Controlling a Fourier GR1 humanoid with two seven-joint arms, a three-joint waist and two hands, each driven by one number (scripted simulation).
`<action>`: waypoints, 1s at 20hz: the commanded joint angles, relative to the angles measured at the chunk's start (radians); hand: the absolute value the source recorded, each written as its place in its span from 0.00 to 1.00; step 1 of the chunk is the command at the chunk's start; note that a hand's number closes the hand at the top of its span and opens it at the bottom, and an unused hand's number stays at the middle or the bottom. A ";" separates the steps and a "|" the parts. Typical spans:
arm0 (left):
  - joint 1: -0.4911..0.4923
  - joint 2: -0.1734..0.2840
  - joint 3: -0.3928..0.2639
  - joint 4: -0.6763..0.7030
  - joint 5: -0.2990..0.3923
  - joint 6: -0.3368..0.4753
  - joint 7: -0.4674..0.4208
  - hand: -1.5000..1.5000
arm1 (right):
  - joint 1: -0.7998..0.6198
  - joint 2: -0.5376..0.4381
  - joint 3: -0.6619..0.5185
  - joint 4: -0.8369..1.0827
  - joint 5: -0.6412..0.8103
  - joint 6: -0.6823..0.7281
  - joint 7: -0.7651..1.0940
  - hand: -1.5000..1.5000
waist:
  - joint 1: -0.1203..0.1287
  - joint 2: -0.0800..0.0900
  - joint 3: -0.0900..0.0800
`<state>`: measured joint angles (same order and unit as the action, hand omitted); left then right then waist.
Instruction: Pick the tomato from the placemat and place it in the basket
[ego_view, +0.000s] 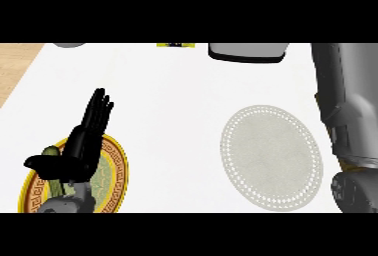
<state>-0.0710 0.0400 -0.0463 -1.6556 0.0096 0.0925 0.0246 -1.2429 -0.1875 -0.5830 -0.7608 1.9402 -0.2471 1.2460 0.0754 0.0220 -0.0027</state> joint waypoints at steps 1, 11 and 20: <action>0.011 -0.001 0.009 -0.011 0.005 0.005 -0.003 0.50 | -0.015 0.044 -0.066 0.016 0.093 -0.006 0.241 1.00 | -0.008 -0.002 0.001; 0.023 -0.007 0.024 0.029 -0.010 0.022 -0.043 0.50 | 0.003 0.084 -0.126 -0.079 0.162 0.010 0.230 1.00 | -0.058 -0.015 0.001; 0.035 0.014 0.047 -0.014 0.023 0.005 0.008 0.50 | 0.126 0.097 -0.217 -0.164 0.141 0.026 0.115 1.00 | -0.067 -0.020 0.002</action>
<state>-0.0317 0.0490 -0.0130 -1.6742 0.0135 0.1080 0.0261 -1.1342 -0.0945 -0.7772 -0.9151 2.0901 -0.2290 1.1998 0.0104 0.0016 -0.0004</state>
